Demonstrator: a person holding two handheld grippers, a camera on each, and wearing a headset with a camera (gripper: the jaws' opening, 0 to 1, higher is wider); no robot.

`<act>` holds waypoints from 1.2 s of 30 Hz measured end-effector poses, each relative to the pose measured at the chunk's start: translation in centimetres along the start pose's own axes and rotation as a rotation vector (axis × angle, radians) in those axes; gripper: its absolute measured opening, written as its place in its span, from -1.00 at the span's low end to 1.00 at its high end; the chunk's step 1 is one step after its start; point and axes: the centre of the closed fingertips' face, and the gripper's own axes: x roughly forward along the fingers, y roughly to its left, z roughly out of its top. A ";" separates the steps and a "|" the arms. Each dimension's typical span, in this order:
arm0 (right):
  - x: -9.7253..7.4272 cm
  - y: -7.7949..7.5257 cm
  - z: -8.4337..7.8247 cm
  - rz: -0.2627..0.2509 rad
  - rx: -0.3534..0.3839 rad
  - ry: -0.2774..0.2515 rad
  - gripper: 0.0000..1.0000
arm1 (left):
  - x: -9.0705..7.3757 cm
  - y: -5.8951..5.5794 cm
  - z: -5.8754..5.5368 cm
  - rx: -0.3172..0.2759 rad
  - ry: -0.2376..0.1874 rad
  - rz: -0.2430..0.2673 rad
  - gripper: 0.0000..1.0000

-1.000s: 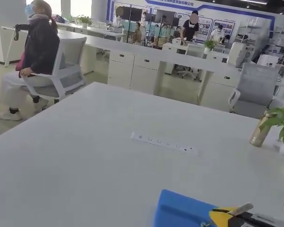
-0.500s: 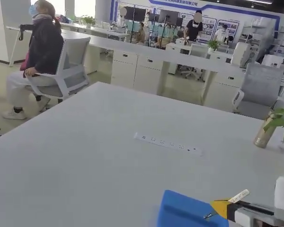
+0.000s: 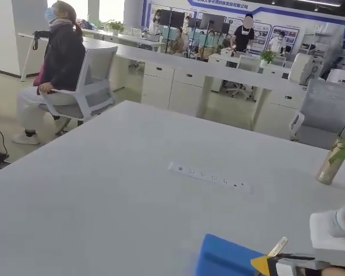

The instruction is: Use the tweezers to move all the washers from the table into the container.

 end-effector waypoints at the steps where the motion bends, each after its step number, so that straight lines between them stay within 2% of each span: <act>1: 0.0 0.1 0.0 -0.002 -0.001 0.002 -0.93 | 0.0 0.0 0.0 0.000 0.001 -0.001 0.59; 9: 1.7 -1.0 -0.6 -0.002 0.016 0.052 -0.94 | 0.1 -0.1 -0.2 0.008 0.017 -0.006 0.58; 16: 2.8 -0.8 0.1 0.012 0.003 0.056 -0.94 | 0.0 0.1 -0.2 0.004 0.015 0.004 0.58; 21: 3.0 -0.5 -0.3 0.011 -0.008 0.067 -0.94 | 0.1 0.1 -0.3 0.009 0.022 0.003 0.57; 30: 1.0 -0.5 0.4 -0.009 0.003 -0.019 -0.94 | 0.0 0.1 -0.3 0.006 0.019 0.000 0.55; 32: 0.3 -0.1 0.7 -0.007 0.014 -0.060 -0.94 | 0.0 0.1 -0.3 0.007 0.020 0.001 0.55; 33: -0.2 0.4 1.0 0.003 0.042 -0.091 -0.94 | 0.0 0.0 -0.2 0.006 0.018 0.000 0.55; 36: -1.0 1.9 0.6 0.028 0.044 -0.108 -0.94 | 0.0 0.0 -0.3 0.005 0.020 -0.002 0.54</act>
